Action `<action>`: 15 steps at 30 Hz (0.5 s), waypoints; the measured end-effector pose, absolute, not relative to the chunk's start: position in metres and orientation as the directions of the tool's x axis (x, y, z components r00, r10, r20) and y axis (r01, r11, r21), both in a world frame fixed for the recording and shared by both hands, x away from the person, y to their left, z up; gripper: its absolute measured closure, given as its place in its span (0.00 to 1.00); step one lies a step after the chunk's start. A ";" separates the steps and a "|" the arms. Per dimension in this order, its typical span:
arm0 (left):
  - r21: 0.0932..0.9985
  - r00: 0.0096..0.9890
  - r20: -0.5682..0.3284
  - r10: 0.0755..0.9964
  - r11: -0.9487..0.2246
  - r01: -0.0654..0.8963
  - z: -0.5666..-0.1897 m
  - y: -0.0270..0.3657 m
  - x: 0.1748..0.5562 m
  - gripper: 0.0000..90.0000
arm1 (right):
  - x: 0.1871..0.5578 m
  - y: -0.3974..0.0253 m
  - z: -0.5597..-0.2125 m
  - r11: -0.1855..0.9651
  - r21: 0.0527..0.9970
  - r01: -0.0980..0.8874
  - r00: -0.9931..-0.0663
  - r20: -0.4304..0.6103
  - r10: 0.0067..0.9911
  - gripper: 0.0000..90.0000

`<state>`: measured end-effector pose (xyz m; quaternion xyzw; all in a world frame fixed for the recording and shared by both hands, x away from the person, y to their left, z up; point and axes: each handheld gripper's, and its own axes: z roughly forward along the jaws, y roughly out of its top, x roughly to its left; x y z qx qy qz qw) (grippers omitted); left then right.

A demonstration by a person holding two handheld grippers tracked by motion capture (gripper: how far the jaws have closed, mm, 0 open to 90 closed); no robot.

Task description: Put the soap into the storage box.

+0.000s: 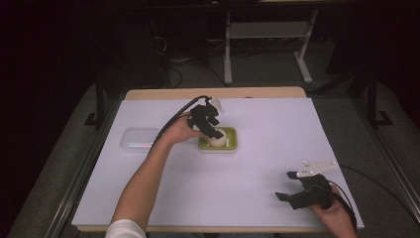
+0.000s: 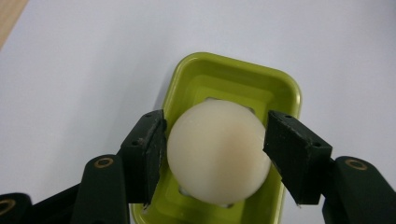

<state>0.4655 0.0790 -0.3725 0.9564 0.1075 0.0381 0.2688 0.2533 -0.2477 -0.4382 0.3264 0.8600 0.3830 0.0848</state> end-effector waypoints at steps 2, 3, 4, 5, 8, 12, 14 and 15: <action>0.516 0.973 0.020 0.229 -0.836 0.186 -0.371 0.081 0.465 0.40 | 0.253 -0.247 -0.438 0.498 0.712 0.495 -0.775 0.103 0.623 0.16; 0.509 0.972 0.011 0.234 -0.838 0.195 -0.371 0.082 0.465 0.38 | 0.253 -0.246 -0.438 0.499 0.711 0.495 -0.775 0.102 0.624 0.16; 0.496 0.969 -0.004 0.247 -0.841 0.216 -0.374 0.083 0.466 0.36 | 0.253 -0.246 -0.438 0.499 0.711 0.496 -0.775 0.103 0.624 0.16; 0.496 0.969 -0.004 0.247 -0.841 0.216 -0.374 0.083 0.466 0.35 | 0.253 -0.246 -0.438 0.503 0.712 0.489 -0.779 0.098 0.619 0.16; 0.487 0.970 -0.018 0.244 -0.845 0.221 -0.376 0.084 0.466 0.35 | 0.253 -0.245 -0.438 0.500 0.710 0.496 -0.775 0.103 0.623 0.16; 0.498 0.970 -0.022 0.242 -0.839 0.221 -0.376 0.082 0.466 0.34 | 0.254 -0.247 -0.438 0.500 0.711 0.495 -0.776 0.102 0.623 0.16; 0.497 0.970 -0.022 0.243 -0.839 0.222 -0.376 0.081 0.466 0.31 | 0.254 -0.248 -0.439 0.497 0.711 0.497 -0.773 0.102 0.627 0.16; 0.496 0.969 -0.025 0.244 -0.839 0.224 -0.376 0.081 0.465 0.30 | 0.255 -0.249 -0.439 0.494 0.711 0.500 -0.771 0.106 0.628 0.16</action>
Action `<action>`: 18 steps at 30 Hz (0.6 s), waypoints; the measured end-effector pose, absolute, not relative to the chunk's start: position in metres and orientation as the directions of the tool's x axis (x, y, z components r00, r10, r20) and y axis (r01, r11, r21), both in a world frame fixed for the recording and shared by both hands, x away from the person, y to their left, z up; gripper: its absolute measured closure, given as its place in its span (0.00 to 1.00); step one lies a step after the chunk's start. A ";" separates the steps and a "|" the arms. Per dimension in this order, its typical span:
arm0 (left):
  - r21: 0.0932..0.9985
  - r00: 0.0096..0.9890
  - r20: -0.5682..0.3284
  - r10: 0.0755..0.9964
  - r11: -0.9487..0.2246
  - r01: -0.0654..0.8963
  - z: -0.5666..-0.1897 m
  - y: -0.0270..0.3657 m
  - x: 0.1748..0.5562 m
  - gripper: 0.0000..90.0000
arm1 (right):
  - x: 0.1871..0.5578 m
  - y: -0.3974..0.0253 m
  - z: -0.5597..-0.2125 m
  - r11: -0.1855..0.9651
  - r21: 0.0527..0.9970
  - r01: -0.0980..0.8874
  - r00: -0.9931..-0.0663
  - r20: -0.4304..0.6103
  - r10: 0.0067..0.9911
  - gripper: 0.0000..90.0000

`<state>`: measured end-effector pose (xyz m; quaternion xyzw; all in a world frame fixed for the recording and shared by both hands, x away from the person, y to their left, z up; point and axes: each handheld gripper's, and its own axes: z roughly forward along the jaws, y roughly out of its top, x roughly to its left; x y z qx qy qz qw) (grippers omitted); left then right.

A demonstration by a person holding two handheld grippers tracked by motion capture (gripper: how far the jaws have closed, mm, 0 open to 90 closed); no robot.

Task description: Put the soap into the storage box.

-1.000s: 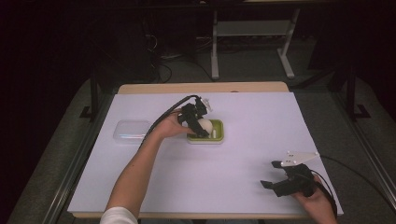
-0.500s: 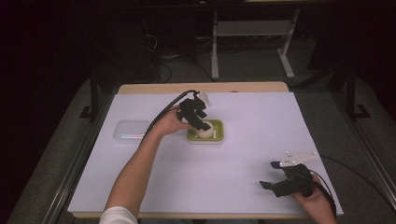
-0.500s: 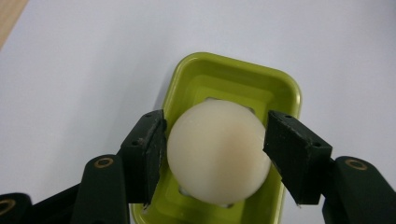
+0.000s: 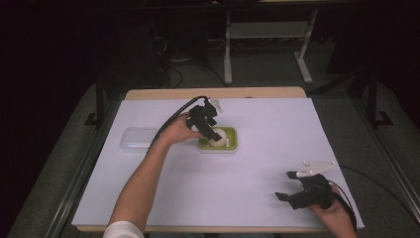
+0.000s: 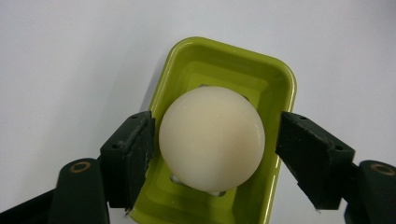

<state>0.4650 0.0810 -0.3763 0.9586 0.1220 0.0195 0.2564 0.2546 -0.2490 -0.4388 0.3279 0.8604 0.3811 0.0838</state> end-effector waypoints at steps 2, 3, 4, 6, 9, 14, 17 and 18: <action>0.491 0.969 -0.025 0.245 -0.842 0.225 -0.376 0.081 0.464 0.30 | 0.255 -0.250 -0.439 0.494 0.711 0.501 -0.770 0.106 0.629 0.16; 0.491 0.969 -0.025 0.245 -0.842 0.225 -0.376 0.081 0.464 0.30 | 0.255 -0.250 -0.439 0.494 0.710 0.501 -0.770 0.105 0.630 0.16; 0.489 0.969 -0.028 0.247 -0.842 0.228 -0.375 0.081 0.464 0.30 | 0.255 -0.250 -0.439 0.494 0.710 0.501 -0.770 0.105 0.630 0.16; 0.487 0.969 -0.026 0.245 -0.843 0.226 -0.374 0.082 0.463 0.30 | 0.256 -0.251 -0.440 0.497 0.711 0.498 -0.771 0.101 0.628 0.16; 0.488 0.968 -0.032 0.248 -0.842 0.232 -0.371 0.084 0.461 0.29 | 0.256 -0.251 -0.440 0.499 0.708 0.501 -0.771 0.103 0.628 0.16; 0.490 0.966 -0.029 0.257 -0.839 0.238 -0.367 0.087 0.459 0.28 | 0.256 -0.249 -0.440 0.500 0.703 0.505 -0.771 0.107 0.628 0.16; 0.487 0.966 -0.027 0.257 -0.841 0.237 -0.367 0.087 0.458 0.28 | 0.256 -0.248 -0.440 0.501 0.705 0.503 -0.771 0.105 0.628 0.16; 0.494 0.966 -0.024 0.258 -0.837 0.235 -0.367 0.088 0.457 0.28 | 0.257 -0.249 -0.440 0.499 0.704 0.505 -0.770 0.106 0.629 0.16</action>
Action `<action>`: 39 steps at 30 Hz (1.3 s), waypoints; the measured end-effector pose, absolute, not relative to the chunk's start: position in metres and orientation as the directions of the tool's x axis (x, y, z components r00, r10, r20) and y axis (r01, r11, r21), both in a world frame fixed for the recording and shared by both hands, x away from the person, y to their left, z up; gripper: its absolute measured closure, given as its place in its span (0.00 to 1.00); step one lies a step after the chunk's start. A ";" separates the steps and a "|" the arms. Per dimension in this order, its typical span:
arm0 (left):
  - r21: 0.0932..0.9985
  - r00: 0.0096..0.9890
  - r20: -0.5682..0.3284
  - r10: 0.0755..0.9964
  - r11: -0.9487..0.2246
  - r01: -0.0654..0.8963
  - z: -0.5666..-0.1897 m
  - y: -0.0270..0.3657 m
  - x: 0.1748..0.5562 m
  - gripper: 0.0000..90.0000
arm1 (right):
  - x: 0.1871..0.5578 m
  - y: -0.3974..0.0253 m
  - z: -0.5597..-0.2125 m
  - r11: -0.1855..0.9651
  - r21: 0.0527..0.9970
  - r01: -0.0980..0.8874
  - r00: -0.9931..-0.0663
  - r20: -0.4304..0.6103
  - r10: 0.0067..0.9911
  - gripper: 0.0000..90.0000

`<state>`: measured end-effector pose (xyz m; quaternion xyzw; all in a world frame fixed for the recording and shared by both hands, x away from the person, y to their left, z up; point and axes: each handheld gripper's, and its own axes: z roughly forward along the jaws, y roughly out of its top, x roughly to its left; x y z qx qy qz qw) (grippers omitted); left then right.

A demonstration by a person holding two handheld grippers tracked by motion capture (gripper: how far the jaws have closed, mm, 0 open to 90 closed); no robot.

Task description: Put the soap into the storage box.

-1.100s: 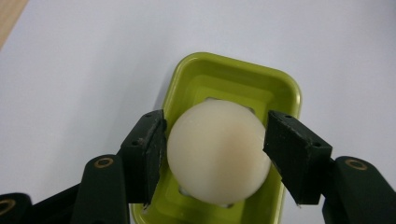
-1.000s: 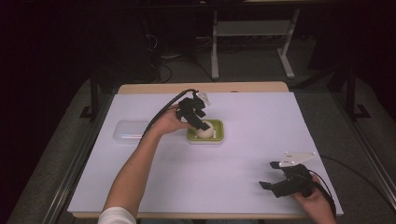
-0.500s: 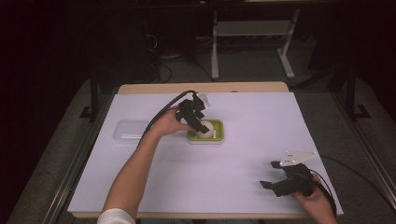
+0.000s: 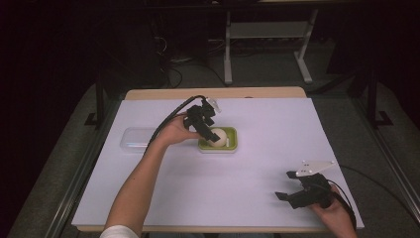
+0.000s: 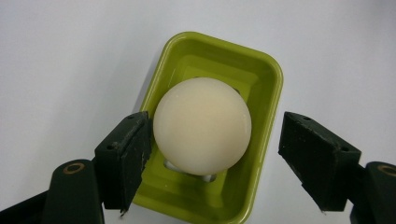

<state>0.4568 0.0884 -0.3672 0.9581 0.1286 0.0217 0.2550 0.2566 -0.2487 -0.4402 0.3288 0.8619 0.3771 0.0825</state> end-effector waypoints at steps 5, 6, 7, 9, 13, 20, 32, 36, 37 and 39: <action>0.495 0.965 -0.029 0.259 -0.835 0.239 -0.368 0.094 0.454 0.28 | 0.257 -0.249 -0.440 0.500 0.708 0.500 -0.771 0.100 0.629 0.16; 0.495 0.965 -0.029 0.259 -0.835 0.239 -0.368 0.094 0.454 0.28 | 0.257 -0.249 -0.440 0.500 0.708 0.500 -0.771 0.100 0.629 0.16; 0.500 0.964 -0.032 0.264 -0.831 0.244 -0.368 0.095 0.453 0.28 | 0.257 -0.249 -0.440 0.501 0.706 0.500 -0.772 0.100 0.628 0.16; 0.501 0.964 -0.033 0.265 -0.830 0.246 -0.367 0.098 0.451 0.28 | 0.257 -0.249 -0.440 0.503 0.705 0.500 -0.772 0.100 0.627 0.16; 0.508 0.961 -0.037 0.275 -0.823 0.255 -0.367 0.100 0.448 0.27 | 0.258 -0.249 -0.441 0.503 0.707 0.498 -0.772 0.098 0.628 0.16; 0.520 0.957 -0.042 0.288 -0.811 0.267 -0.369 0.105 0.441 0.26 | 0.258 -0.250 -0.440 0.500 0.707 0.499 -0.767 0.091 0.636 0.16; 0.515 0.957 -0.034 0.287 -0.816 0.262 -0.369 0.111 0.426 0.25 | 0.259 -0.251 -0.442 0.510 0.690 0.513 -0.752 0.076 0.654 0.16; 0.510 0.960 -0.027 0.280 -0.822 0.254 -0.368 0.114 0.421 0.25 | 0.259 -0.250 -0.441 0.508 0.690 0.516 -0.750 0.078 0.657 0.16; 0.514 0.958 -0.029 0.284 -0.818 0.258 -0.369 0.114 0.419 0.25 | 0.259 -0.250 -0.442 0.511 0.689 0.515 -0.751 0.075 0.656 0.16; 0.513 0.961 -0.024 0.276 -0.821 0.249 -0.369 0.115 0.416 0.25 | 0.259 -0.250 -0.442 0.512 0.687 0.515 -0.751 0.074 0.656 0.16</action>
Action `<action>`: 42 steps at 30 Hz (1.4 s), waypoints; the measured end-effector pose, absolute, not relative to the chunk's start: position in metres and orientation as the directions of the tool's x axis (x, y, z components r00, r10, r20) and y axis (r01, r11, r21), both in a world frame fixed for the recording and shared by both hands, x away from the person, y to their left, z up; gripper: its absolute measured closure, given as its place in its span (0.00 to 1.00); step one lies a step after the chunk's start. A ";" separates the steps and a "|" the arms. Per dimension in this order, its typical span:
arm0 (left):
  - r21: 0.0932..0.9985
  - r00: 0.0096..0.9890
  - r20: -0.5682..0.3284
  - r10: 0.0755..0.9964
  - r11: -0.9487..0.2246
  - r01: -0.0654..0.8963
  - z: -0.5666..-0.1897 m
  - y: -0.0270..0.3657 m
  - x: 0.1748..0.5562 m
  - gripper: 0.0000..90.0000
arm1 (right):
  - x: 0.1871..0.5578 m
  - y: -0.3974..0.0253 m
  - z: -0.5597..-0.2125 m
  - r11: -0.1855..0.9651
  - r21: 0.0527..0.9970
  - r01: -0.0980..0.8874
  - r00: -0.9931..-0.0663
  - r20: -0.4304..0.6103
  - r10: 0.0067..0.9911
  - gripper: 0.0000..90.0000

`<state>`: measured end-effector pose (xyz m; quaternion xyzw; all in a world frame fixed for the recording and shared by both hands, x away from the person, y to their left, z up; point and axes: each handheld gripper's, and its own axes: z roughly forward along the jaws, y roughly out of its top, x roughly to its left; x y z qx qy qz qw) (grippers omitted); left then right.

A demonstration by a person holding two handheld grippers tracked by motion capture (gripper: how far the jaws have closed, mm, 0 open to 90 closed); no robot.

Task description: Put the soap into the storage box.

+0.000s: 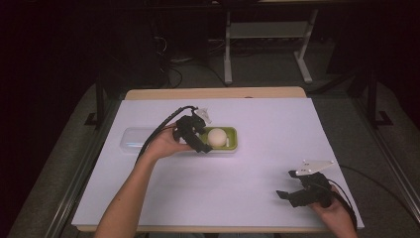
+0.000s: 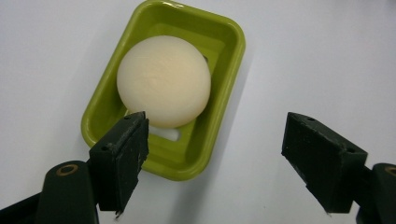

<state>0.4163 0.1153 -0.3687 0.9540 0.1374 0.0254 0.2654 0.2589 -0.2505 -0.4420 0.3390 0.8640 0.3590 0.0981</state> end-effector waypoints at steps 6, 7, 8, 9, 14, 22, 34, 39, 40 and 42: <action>0.519 0.963 -0.016 0.269 -0.821 0.238 -0.370 0.121 0.407 0.25 | 0.259 -0.251 -0.443 0.505 0.691 0.516 -0.747 0.075 0.660 0.16; 0.523 0.962 -0.022 0.274 -0.816 0.244 -0.370 0.122 0.405 0.25 | 0.259 -0.250 -0.442 0.505 0.691 0.518 -0.746 0.075 0.662 0.16; 0.523 0.961 -0.021 0.274 -0.816 0.244 -0.370 0.124 0.405 0.25 | 0.259 -0.250 -0.443 0.505 0.690 0.518 -0.745 0.075 0.662 0.16; 0.528 0.960 -0.022 0.278 -0.813 0.247 -0.370 0.125 0.403 0.25 | 0.259 -0.250 -0.442 0.508 0.689 0.518 -0.746 0.074 0.661 0.16; 0.534 0.960 -0.021 0.278 -0.809 0.246 -0.369 0.130 0.397 0.25 | 0.259 -0.250 -0.443 0.486 0.693 0.532 -0.732 0.088 0.675 0.15; 0.547 0.960 -0.022 0.278 -0.801 0.245 -0.369 0.140 0.386 0.25 | 0.259 -0.252 -0.443 0.434 0.716 0.547 -0.708 0.120 0.696 0.15; 0.563 0.961 -0.025 0.274 -0.791 0.240 -0.382 0.150 0.373 0.24 | 0.257 -0.255 -0.441 0.417 0.718 0.557 -0.680 0.107 0.725 0.15; 0.563 0.963 -0.035 0.267 -0.791 0.240 -0.383 0.150 0.373 0.23 | 0.256 -0.257 -0.443 0.420 0.707 0.569 -0.667 0.098 0.738 0.15; 0.566 0.963 -0.036 0.268 -0.789 0.241 -0.382 0.150 0.372 0.23 | 0.255 -0.257 -0.443 0.417 0.708 0.571 -0.665 0.100 0.740 0.15; 0.572 0.963 -0.037 0.267 -0.785 0.240 -0.382 0.150 0.372 0.23 | 0.254 -0.257 -0.442 0.416 0.705 0.574 -0.664 0.103 0.741 0.15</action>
